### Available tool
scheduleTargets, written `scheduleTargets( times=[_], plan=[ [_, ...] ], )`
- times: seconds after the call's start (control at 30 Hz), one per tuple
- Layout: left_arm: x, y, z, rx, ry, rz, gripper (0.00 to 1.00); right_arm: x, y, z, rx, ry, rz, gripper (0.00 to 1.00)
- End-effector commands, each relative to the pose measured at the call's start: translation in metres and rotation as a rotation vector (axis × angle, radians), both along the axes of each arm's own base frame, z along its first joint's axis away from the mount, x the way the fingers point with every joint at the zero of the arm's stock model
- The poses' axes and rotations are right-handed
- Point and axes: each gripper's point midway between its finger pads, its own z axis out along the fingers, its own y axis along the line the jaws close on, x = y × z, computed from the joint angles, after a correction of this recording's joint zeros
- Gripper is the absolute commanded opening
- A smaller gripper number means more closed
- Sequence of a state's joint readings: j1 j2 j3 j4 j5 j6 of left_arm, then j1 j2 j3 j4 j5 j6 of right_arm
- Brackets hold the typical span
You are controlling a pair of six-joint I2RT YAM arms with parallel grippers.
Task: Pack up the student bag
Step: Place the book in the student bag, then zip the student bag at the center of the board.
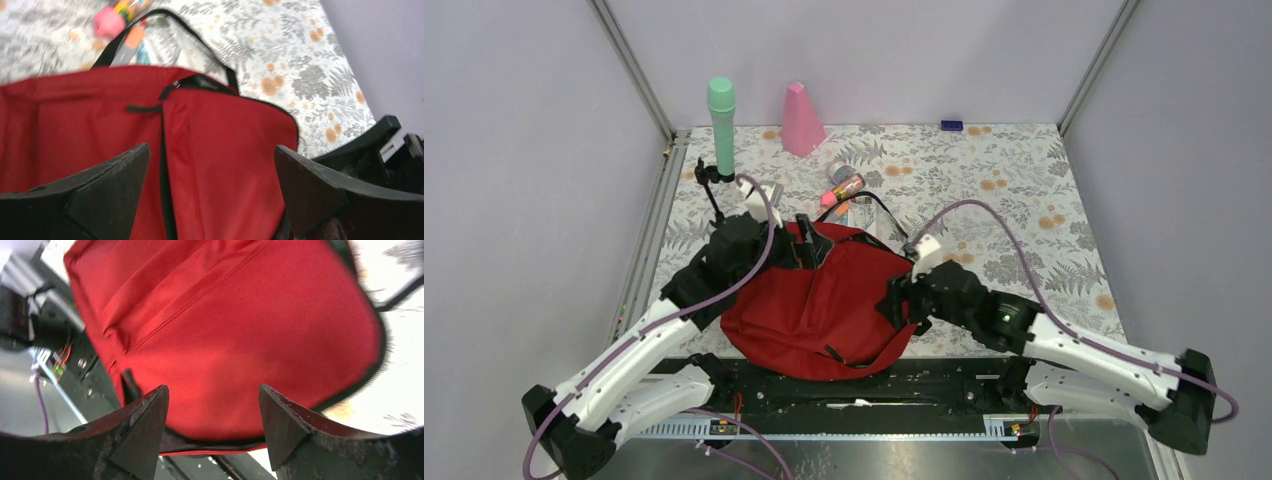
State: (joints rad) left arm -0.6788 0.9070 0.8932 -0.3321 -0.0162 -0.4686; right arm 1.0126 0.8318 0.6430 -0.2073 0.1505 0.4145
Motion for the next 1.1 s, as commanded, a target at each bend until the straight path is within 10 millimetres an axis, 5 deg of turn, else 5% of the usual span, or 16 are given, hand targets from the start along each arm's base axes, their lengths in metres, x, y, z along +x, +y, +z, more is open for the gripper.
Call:
scheduleTargets(
  times=[0.0, 0.17, 0.5, 0.67, 1.07],
  plan=[
    [-0.003, 0.033, -0.028, -0.085, 0.083, 0.226, 0.99, -0.033, 0.048, 0.011, 0.032, 0.042, 0.226, 0.72],
    [-0.022, 0.046, -0.063, -0.067, 0.162, 0.248, 0.99, -0.055, 0.079, -0.004, -0.042, 0.065, 0.297, 0.69],
    [-0.047, 0.027, -0.103, 0.019, 0.254, 0.158, 0.9, -0.085, 0.123, -0.037, -0.177, 0.111, 0.348, 0.67],
    [-0.05, 0.032, -0.124, 0.129, 0.303, 0.203, 0.8, -0.086, 0.129, -0.056, -0.252, 0.12, 0.334, 0.62],
    [-0.056, 0.025, -0.134, 0.164, 0.319, 0.233, 0.46, -0.079, 0.134, -0.075, -0.38, 0.08, 0.266, 0.49]
  ],
)
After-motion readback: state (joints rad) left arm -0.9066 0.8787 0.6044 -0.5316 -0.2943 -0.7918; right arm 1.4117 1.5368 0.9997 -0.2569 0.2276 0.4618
